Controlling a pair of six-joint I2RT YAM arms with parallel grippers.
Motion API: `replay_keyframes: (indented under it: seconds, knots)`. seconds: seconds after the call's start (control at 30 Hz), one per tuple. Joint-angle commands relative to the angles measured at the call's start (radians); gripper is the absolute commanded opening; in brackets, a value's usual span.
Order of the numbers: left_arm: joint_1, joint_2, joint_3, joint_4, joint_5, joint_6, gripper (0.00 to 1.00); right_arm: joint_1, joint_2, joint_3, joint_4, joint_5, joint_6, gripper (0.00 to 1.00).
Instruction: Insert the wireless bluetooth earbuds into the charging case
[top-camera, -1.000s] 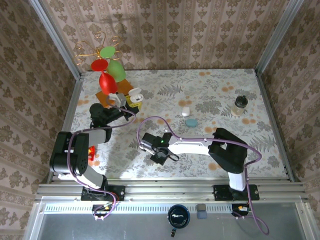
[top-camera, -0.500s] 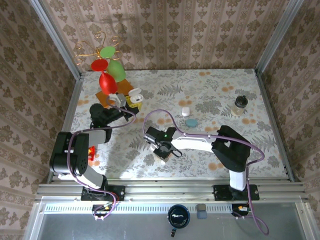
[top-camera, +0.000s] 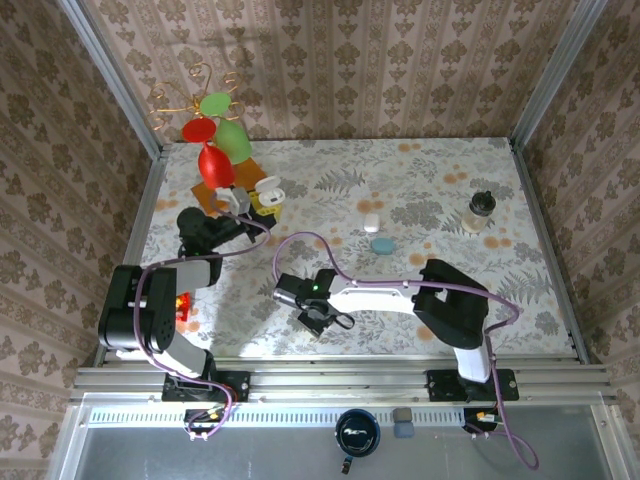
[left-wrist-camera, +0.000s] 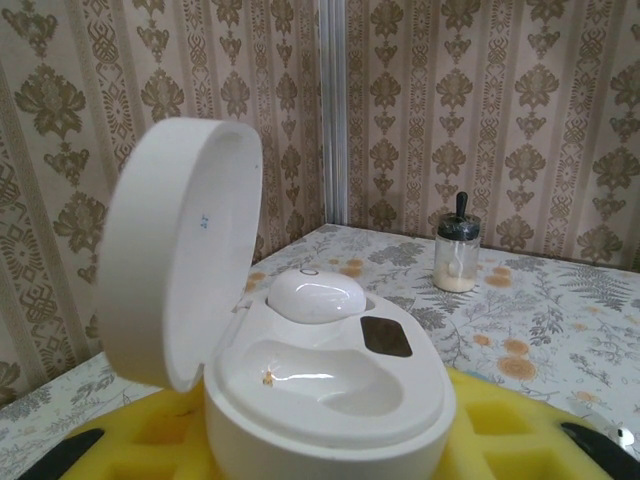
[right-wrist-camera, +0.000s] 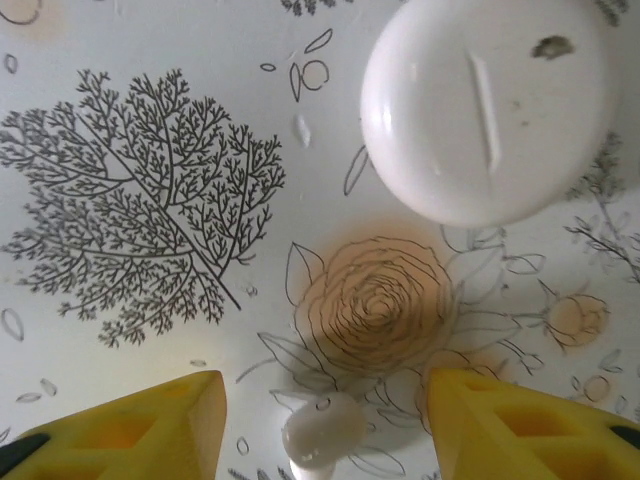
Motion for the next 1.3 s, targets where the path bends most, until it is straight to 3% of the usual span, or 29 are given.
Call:
replay_keyframes:
  seconds: [0.0,0.5,0.97,1.27]
  knots:
    - [0.009,-0.028,-0.011,0.029,0.023,0.018,0.38,0.000,0.031,0.020,-0.060,0.045,0.043,0.53]
    - [0.010,-0.038,-0.019,0.027,0.015,0.025,0.38,-0.002,-0.024,0.000,-0.122,0.088,0.042,0.44]
    - [0.011,-0.037,-0.024,0.028,0.017,0.027,0.38,-0.009,-0.023,-0.005,-0.100,0.065,0.057,0.29]
    - [0.012,-0.046,-0.032,0.027,0.013,0.031,0.38,-0.111,-0.119,-0.067,-0.037,0.039,-0.032,0.28]
